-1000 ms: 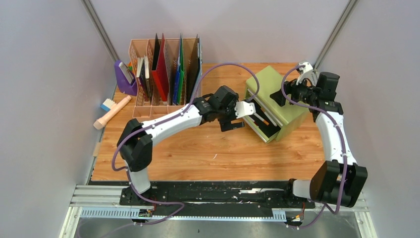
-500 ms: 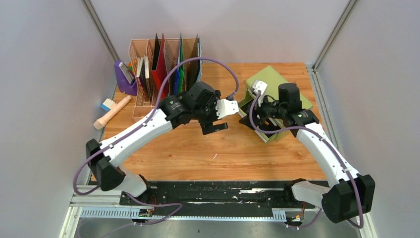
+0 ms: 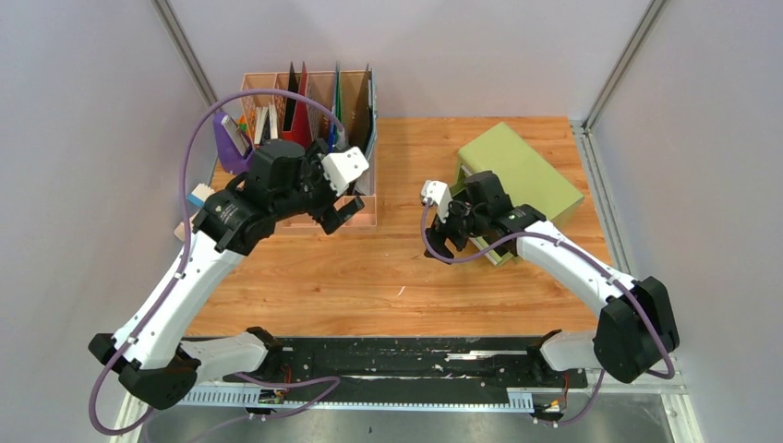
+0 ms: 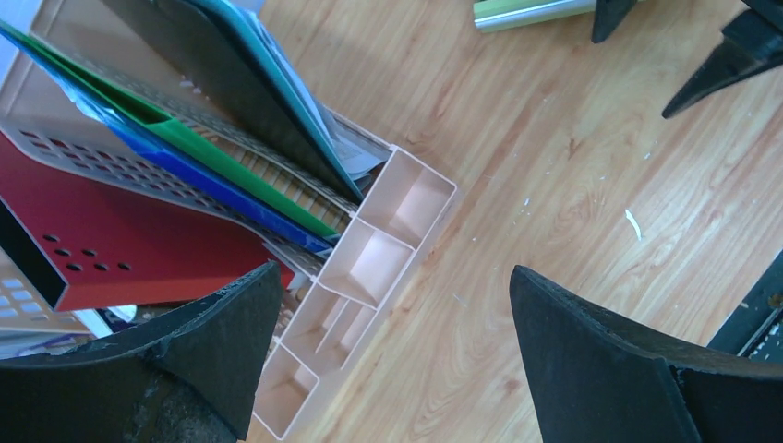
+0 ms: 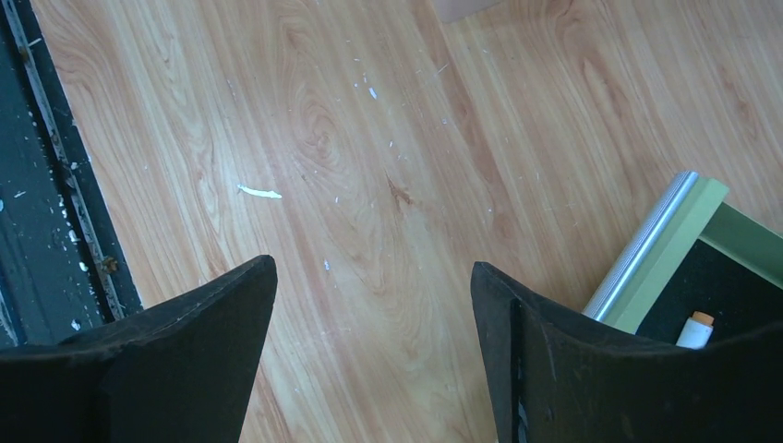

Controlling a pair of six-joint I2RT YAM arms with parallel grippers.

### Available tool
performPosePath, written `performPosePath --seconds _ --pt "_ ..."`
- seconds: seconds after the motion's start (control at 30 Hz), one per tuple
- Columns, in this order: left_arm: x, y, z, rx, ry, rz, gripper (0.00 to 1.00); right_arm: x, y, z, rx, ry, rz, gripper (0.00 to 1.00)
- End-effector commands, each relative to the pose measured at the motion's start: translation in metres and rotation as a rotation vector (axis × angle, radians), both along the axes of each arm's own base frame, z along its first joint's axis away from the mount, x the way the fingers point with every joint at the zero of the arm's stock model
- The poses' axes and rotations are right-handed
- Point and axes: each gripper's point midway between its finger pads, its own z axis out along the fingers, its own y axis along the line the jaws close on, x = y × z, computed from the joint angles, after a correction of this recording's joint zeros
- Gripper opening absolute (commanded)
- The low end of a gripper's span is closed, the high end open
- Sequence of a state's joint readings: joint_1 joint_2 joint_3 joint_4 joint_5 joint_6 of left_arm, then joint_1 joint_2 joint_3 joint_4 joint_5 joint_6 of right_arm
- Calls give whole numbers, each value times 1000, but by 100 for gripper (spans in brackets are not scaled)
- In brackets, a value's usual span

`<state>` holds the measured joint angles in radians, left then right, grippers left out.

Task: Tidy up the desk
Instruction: Close the drawer in the storage box.

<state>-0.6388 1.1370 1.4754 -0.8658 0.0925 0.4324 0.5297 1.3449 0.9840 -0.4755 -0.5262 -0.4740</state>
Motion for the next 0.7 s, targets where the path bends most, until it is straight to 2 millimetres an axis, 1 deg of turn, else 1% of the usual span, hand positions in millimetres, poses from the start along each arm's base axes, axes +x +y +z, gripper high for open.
performPosePath --seconds 0.0,0.07,0.13,0.23,0.3,0.43,0.5,0.57,0.67 --pt "11 3 5 -103 21 90 100 11 2 15 -14 -100 4 78" --pt "19 9 11 -146 16 137 100 10 3 9 -35 -103 15 78" --pt "26 18 12 -176 23 197 100 9 6 4 -53 -105 26 78" --pt "39 34 14 -173 8 288 100 4 12 1 -63 -117 49 78" --pt "42 40 16 -165 1 316 100 3 13 0 -63 -126 47 78" --pt "41 43 21 -162 -8 323 100 0 6 -10 -87 -135 34 78" --pt "40 44 21 -155 -6 320 100 -3 4 -12 -89 -136 36 78" --pt "40 44 18 -144 1 315 100 -3 4 -13 -91 -138 36 78" --pt "38 37 7 -133 31 275 100 0 2 -12 -96 -153 25 78"
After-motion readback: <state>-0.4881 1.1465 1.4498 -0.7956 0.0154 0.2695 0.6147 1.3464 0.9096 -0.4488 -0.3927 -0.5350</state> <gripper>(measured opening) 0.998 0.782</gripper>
